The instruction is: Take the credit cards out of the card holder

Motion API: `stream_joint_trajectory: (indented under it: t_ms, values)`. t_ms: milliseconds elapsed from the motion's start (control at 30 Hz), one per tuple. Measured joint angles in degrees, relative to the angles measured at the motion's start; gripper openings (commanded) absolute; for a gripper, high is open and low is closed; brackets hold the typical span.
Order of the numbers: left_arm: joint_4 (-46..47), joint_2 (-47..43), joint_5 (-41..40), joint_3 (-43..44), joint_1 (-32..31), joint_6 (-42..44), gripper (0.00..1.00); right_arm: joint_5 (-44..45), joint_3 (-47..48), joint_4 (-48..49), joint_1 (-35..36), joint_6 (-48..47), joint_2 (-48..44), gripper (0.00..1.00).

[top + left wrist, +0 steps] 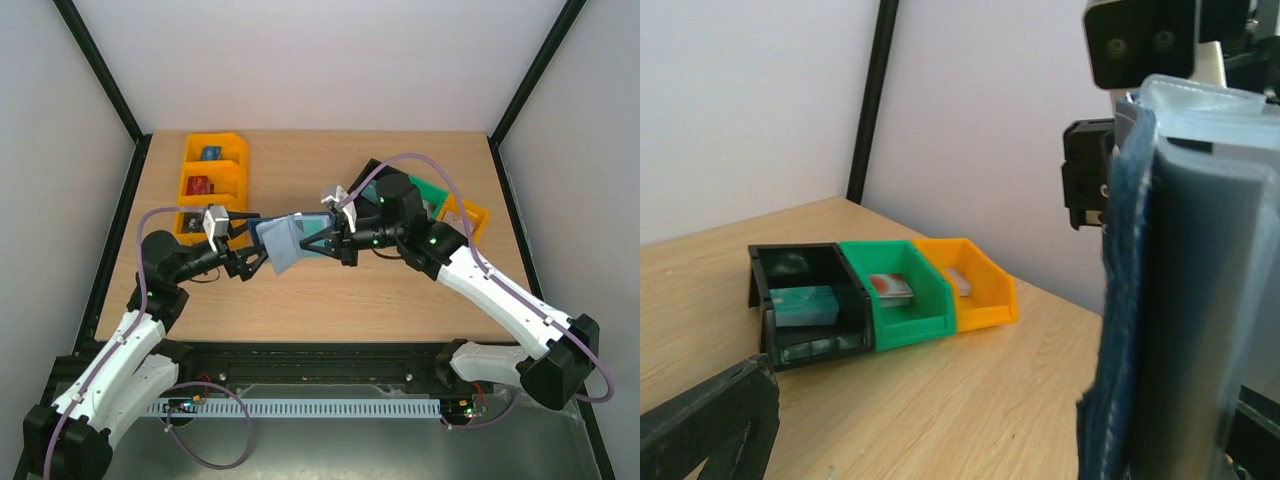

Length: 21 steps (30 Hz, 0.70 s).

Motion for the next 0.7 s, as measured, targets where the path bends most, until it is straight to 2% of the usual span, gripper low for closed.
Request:
stream_joint_trajectory:
  t_ms: [67,167,367,467,500,533,567,633,700]
  values:
    - [0.3,0.0,1.3,0.0,0.0,0.0,0.94,-2.3,0.0,0.4,-0.6,-0.2,0.0,0.02]
    - [0.8,0.0,1.9,0.0,0.0,-0.3,0.78,-4.9,0.0,1.6,-0.9,0.3,0.7,0.02]
    - [2.8,0.2,2.4,0.0,-2.0,-1.4,0.39,-7.3,-0.5,9.0,-0.9,5.3,4.9,0.02]
    - [2.9,0.2,2.4,0.0,-2.7,-2.4,0.14,-7.3,-1.0,11.5,-0.7,7.1,6.6,0.04]
    - [3.0,0.2,2.3,0.0,-2.8,-2.0,0.05,-7.3,-1.3,12.3,-0.6,7.6,6.8,0.10]
    - [2.8,0.2,2.3,0.0,-2.8,-2.3,0.02,-7.3,-1.7,13.1,-0.6,8.0,6.8,0.19]
    - [2.6,0.1,2.3,0.0,-2.8,-2.4,0.02,-7.1,-1.9,13.6,-0.6,8.2,6.8,0.29]
    - [1.9,0.1,1.7,0.0,-3.0,-2.0,0.02,-6.4,-2.3,13.9,-0.6,8.5,6.8,0.56]
    - [-0.1,0.0,-0.6,0.0,-3.1,-0.9,0.02,-4.1,-2.6,13.7,-0.6,7.9,6.6,0.72]
